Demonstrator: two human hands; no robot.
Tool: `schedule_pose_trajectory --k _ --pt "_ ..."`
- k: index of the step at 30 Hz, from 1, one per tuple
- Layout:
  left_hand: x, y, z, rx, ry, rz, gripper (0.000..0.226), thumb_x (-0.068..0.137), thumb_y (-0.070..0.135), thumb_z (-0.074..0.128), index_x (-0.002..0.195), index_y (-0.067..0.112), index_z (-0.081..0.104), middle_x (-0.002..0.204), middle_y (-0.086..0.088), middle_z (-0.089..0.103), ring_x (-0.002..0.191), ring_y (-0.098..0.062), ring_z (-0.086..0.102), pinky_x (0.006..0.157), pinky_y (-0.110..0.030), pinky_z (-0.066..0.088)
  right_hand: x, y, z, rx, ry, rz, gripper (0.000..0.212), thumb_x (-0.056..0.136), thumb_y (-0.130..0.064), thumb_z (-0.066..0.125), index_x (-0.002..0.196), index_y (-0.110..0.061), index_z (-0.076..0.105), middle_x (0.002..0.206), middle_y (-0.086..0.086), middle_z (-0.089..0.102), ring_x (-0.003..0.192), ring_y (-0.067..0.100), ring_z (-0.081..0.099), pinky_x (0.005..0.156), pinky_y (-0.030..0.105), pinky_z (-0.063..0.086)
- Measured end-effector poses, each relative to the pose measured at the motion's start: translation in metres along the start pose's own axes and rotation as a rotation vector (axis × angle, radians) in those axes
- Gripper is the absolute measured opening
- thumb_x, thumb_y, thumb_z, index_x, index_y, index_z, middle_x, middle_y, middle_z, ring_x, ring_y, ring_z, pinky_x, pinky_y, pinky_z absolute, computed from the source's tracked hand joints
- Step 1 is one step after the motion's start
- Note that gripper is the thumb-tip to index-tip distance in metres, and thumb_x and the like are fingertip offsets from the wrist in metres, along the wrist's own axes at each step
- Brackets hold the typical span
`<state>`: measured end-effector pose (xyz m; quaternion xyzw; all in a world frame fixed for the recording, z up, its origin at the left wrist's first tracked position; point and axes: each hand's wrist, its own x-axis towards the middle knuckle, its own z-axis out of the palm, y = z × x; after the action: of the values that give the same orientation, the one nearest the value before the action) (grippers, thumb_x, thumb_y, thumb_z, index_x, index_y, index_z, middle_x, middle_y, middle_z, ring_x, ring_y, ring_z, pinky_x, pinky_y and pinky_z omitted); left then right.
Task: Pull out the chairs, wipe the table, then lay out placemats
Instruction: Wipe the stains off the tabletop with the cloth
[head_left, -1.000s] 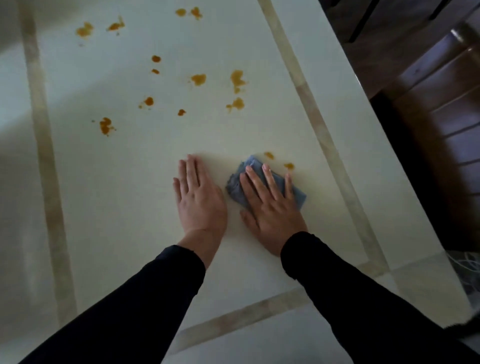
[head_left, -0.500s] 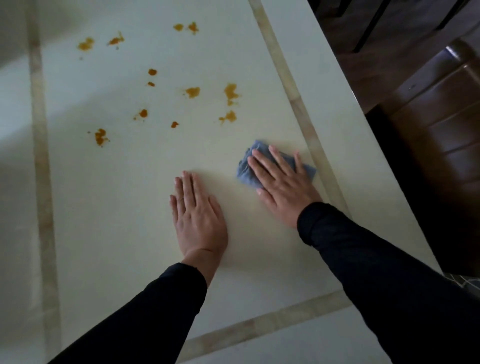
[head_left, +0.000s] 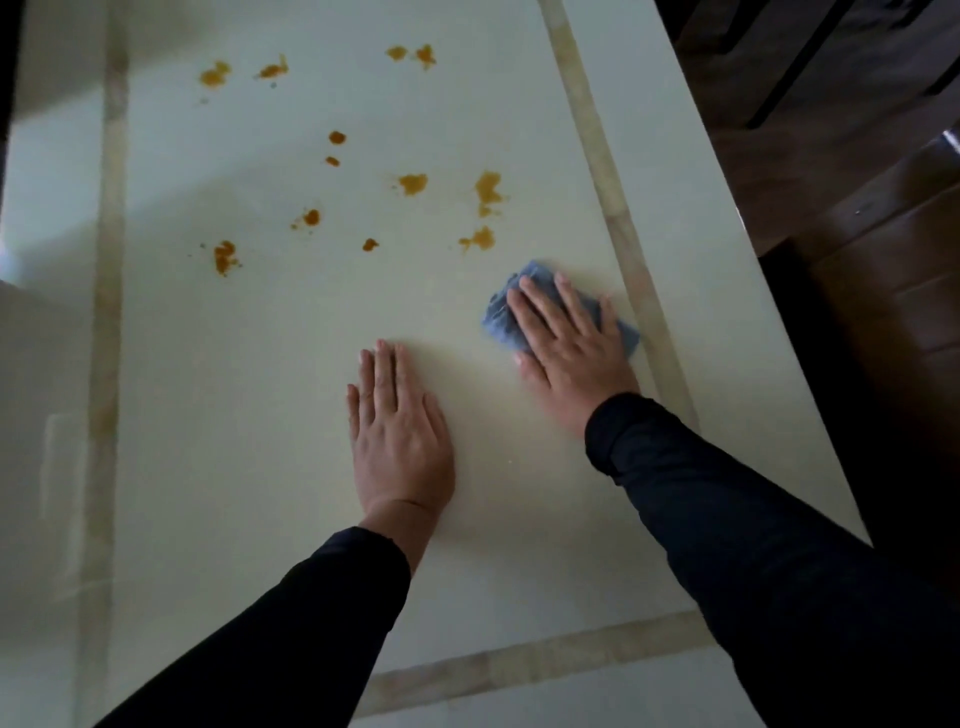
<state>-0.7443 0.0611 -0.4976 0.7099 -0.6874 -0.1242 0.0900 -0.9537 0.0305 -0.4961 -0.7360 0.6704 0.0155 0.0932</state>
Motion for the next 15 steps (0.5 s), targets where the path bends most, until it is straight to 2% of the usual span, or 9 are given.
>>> schedule_pose_trajectory --k 2,4,7,10,13,15 --pt "0.0 0.0 0.0 0.005 -0.002 0.009 0.059 0.103 0.03 0.028 0.158 0.011 0.019 0.167 -0.004 0.011 0.154 -0.019 0.002 0.124 -0.038 0.003 0.005 -0.016 0.0 0.041 0.02 0.133 0.069 0.099 -0.051 0.022 0.16 -0.022 0.009 0.168 -0.003 0.005 0.154 0.028 0.002 0.117 0.065 0.009" --pt "0.0 0.0 0.001 0.006 -0.012 0.014 0.059 0.104 0.028 0.03 0.159 0.01 0.018 0.167 -0.005 0.01 0.154 -0.019 0.001 0.124 -0.037 0.001 -0.017 -0.042 0.008 0.055 0.032 0.148 0.072 0.099 -0.053 0.022 0.16 -0.018 0.006 0.168 0.001 0.001 0.154 0.032 0.0 0.119 0.064 0.004" --pt "0.001 0.0 0.002 0.004 -0.024 0.018 0.06 0.103 0.027 0.031 0.159 0.009 0.015 0.167 -0.005 0.007 0.154 -0.019 -0.002 0.124 -0.036 -0.002 -0.07 -0.07 0.017 0.028 0.024 -0.03 0.075 0.096 -0.052 0.034 0.16 -0.016 0.015 0.168 0.004 0.008 0.154 0.034 0.004 0.116 0.066 0.011" --pt "0.001 -0.002 -0.001 -0.033 -0.039 0.034 0.062 0.103 0.027 0.032 0.159 0.01 0.011 0.167 -0.005 0.003 0.154 -0.019 -0.006 0.124 -0.036 -0.003 -0.083 -0.063 0.018 -0.013 -0.02 -0.182 0.075 0.095 -0.051 0.042 0.159 -0.018 0.02 0.167 0.002 0.013 0.154 0.032 0.009 0.115 0.064 0.016" --pt "0.003 -0.004 -0.004 -0.079 -0.044 0.046 0.061 0.104 0.028 0.032 0.159 0.01 0.013 0.167 -0.004 0.005 0.154 -0.018 -0.004 0.124 -0.035 -0.001 -0.066 -0.048 0.009 -0.037 -0.074 -0.254 0.072 0.098 -0.055 0.037 0.159 -0.024 0.017 0.168 -0.004 0.009 0.154 0.025 0.005 0.119 0.061 0.012" --pt "0.005 -0.008 -0.012 -0.122 -0.066 0.058 0.06 0.104 0.028 0.034 0.159 0.012 0.016 0.167 -0.002 0.008 0.154 -0.017 -0.001 0.124 -0.032 -0.001 -0.049 -0.04 0.004 -0.03 -0.101 -0.172 0.07 0.099 -0.057 0.027 0.16 -0.025 0.014 0.168 -0.007 0.006 0.155 0.024 0.003 0.118 0.061 0.014"
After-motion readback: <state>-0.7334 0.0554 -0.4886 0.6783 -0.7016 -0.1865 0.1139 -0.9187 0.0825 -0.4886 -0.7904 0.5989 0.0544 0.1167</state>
